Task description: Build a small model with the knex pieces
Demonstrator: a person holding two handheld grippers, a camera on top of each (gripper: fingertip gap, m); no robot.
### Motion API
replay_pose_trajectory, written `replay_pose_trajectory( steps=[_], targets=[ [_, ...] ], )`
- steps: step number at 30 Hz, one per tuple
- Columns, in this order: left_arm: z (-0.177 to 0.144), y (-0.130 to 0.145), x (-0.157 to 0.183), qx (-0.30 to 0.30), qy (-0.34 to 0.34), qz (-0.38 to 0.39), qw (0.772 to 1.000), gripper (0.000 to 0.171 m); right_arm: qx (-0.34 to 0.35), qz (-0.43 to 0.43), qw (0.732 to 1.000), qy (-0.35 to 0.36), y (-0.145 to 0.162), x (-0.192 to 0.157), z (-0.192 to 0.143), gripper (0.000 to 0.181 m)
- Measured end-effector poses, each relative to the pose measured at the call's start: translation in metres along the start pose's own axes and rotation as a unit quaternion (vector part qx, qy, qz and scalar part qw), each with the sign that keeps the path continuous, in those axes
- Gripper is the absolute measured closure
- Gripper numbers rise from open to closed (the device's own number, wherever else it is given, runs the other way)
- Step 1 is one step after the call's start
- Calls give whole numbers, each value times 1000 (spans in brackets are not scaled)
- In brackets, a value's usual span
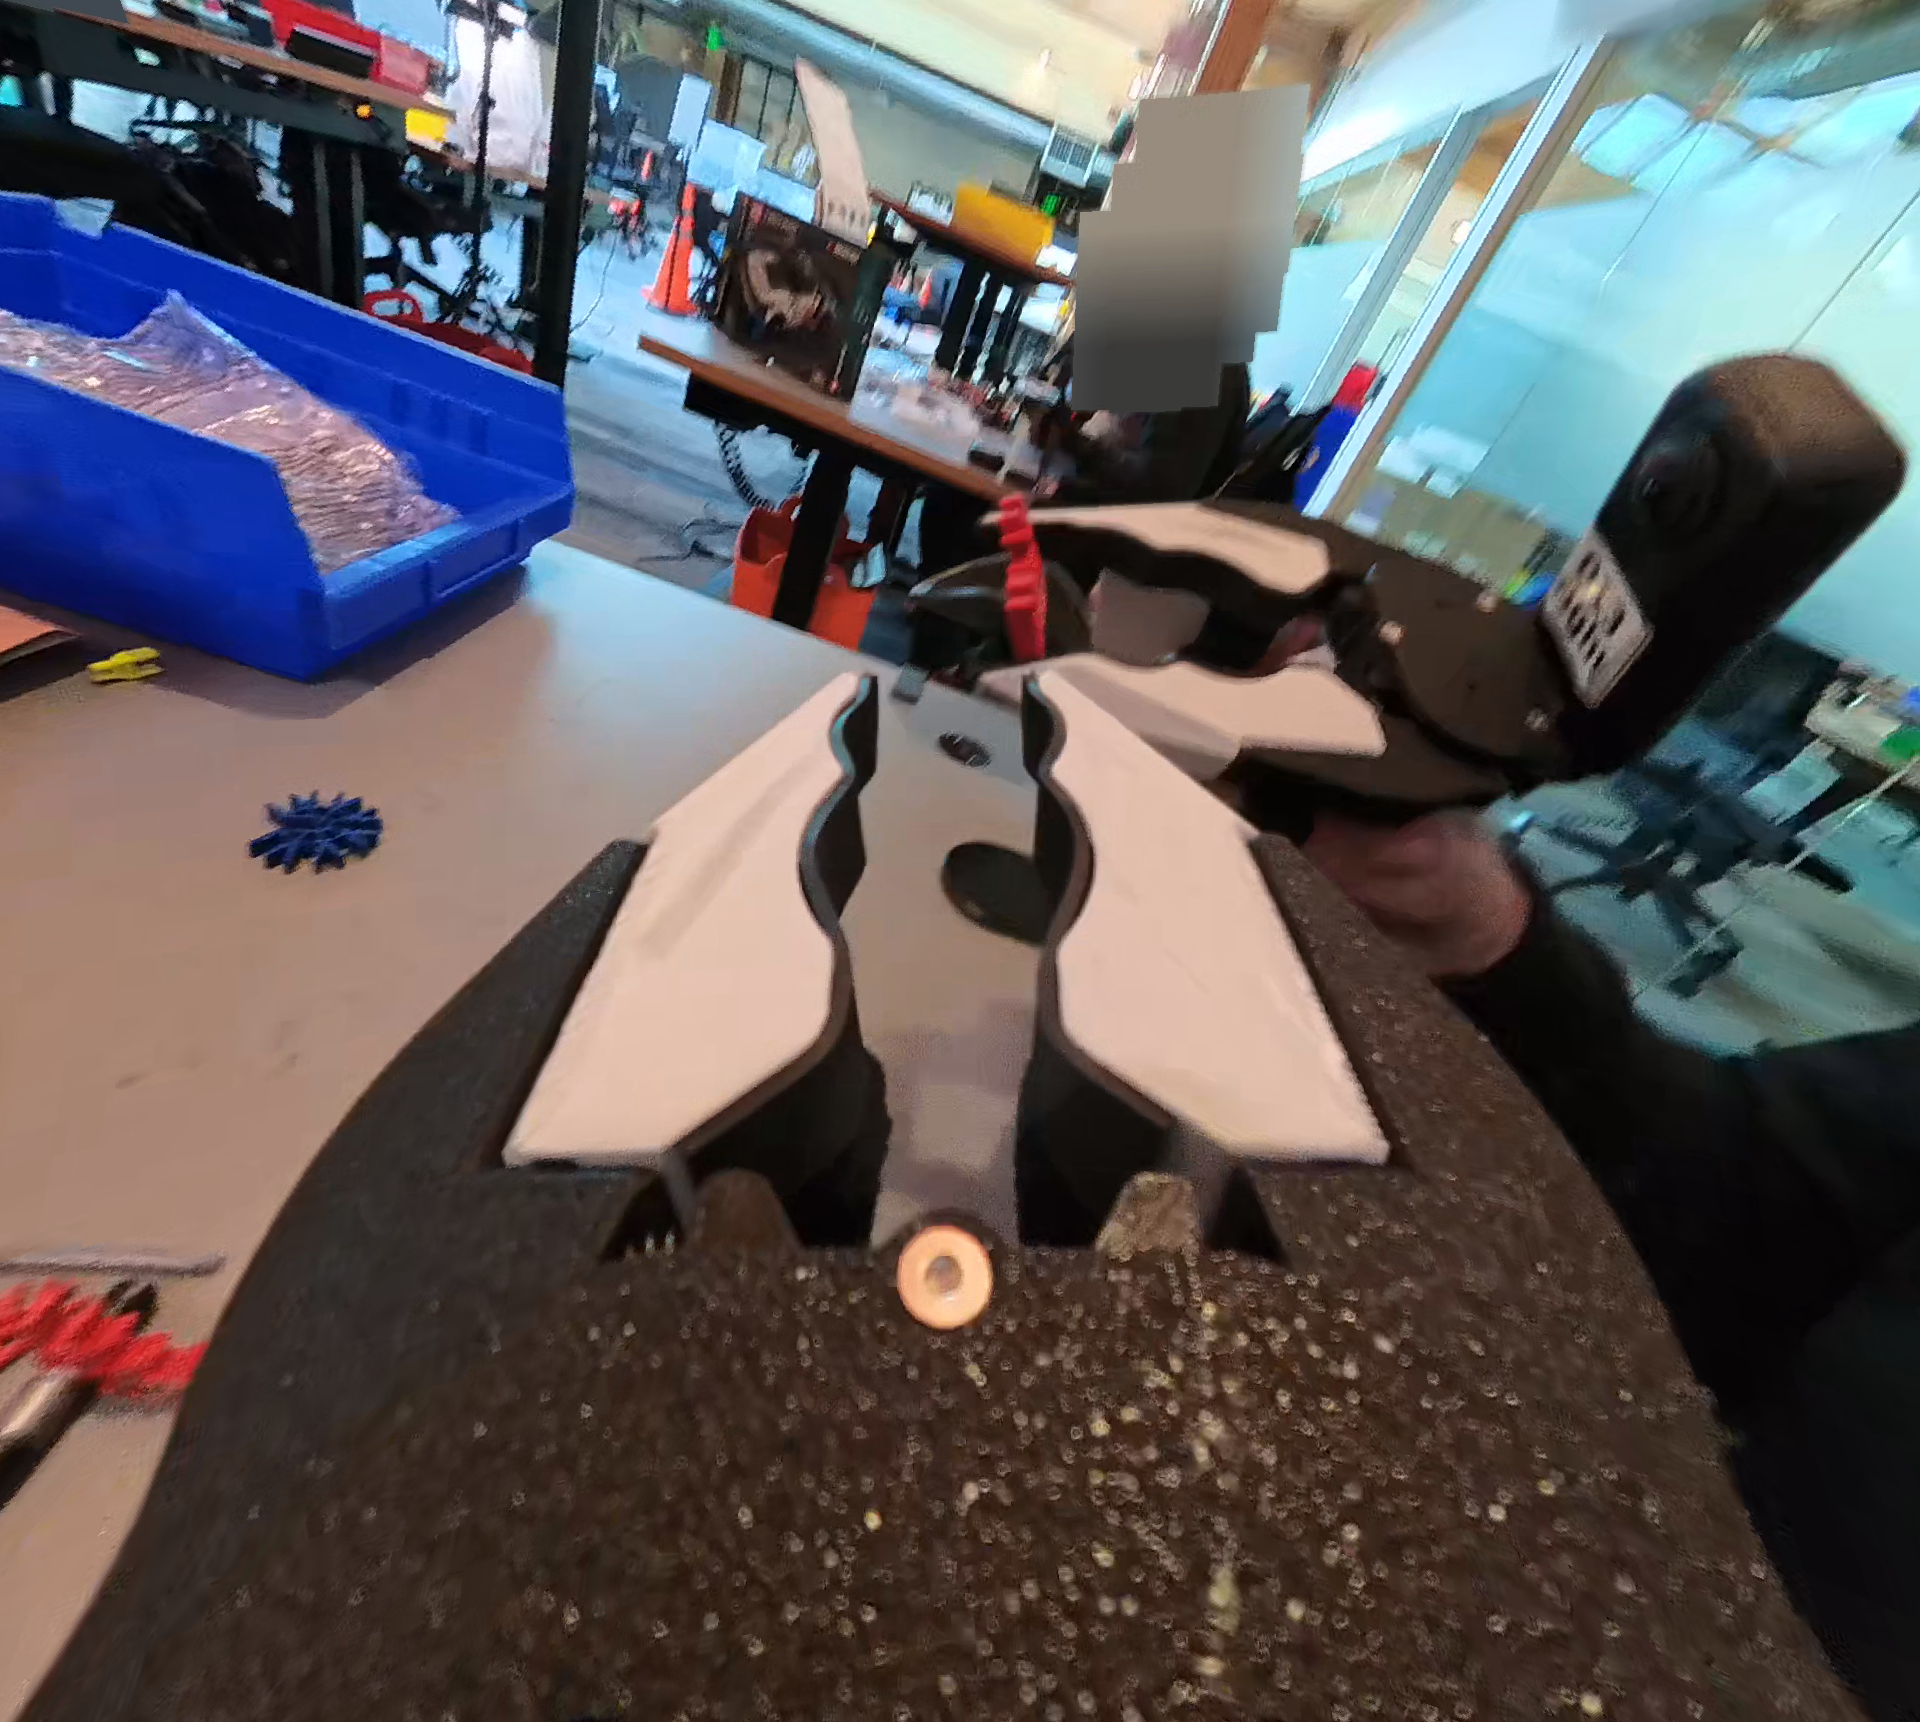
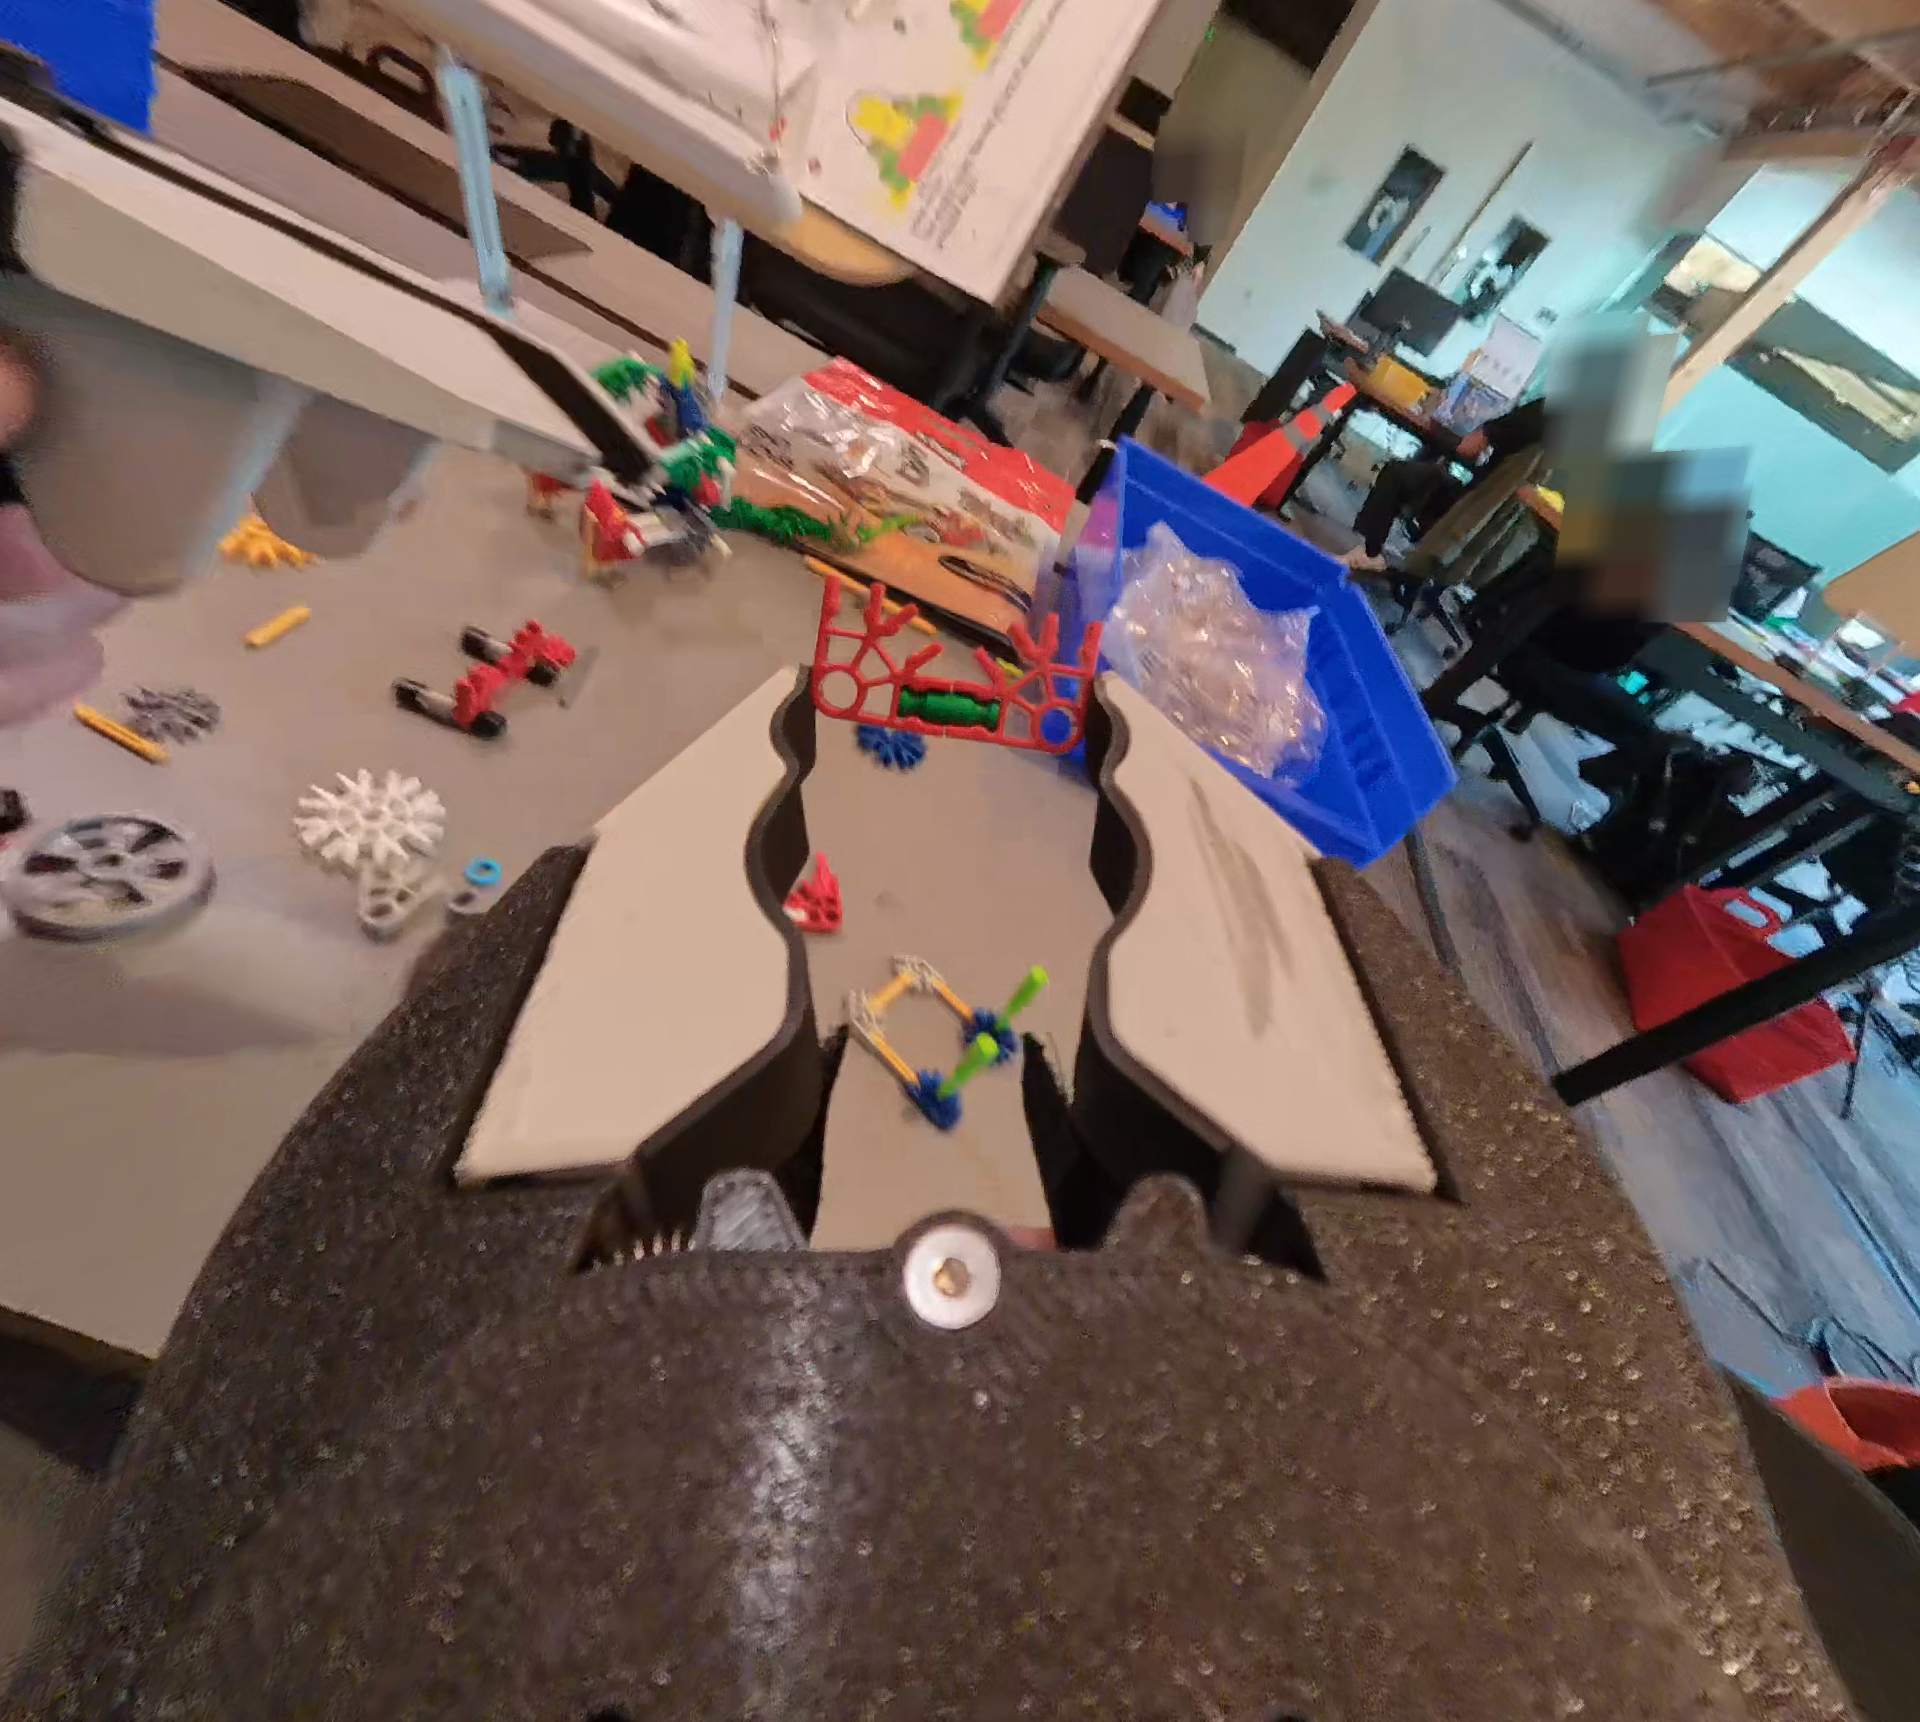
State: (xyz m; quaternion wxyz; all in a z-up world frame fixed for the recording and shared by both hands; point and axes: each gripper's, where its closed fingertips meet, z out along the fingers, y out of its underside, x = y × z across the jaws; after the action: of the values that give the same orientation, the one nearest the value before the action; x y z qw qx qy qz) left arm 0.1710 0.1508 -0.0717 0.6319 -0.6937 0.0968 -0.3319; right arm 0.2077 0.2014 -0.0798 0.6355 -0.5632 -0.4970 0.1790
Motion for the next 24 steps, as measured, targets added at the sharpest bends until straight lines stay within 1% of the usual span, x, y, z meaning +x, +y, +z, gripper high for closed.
replay_pose_trajectory(
  steps=[2,4,5,8,11,14,16,19,22,24],
  targets=[
    [7,16,-13,-52,-23,29,998,146,-24,1,1000,1,18,12,-2,130],
    [17,41,-24,-133,-31,69,988,144,-50,0,999,-3,37,22,-3,130],
    [21,51,-29,-161,-33,91,982,142,-60,4,998,-5,45,27,-3,130],
    [34,70,-43,-217,-36,144,965,142,-95,15,995,-17,69,36,-5,130],
    [44,89,-49,-272,-25,168,947,141,-129,33,990,-40,94,38,-8,130],
    [55,103,-52,-300,-18,205,931,142,-163,46,983,-72,117,31,-10,130],
    [62,112,-52,-314,-14,234,920,142,-179,54,978,-93,127,27,-9,130],
    [77,123,-49,-329,-1,256,909,145,-200,72,970,-117,141,26,-7,130],
    [92,138,-58,-357,-8,300,885,148,-213,84,964,-133,148,26,-8,130],
    [102,148,-62,-372,-1,321,871,150,-218,84,963,-136,151,26,-8,130]
  ],
)
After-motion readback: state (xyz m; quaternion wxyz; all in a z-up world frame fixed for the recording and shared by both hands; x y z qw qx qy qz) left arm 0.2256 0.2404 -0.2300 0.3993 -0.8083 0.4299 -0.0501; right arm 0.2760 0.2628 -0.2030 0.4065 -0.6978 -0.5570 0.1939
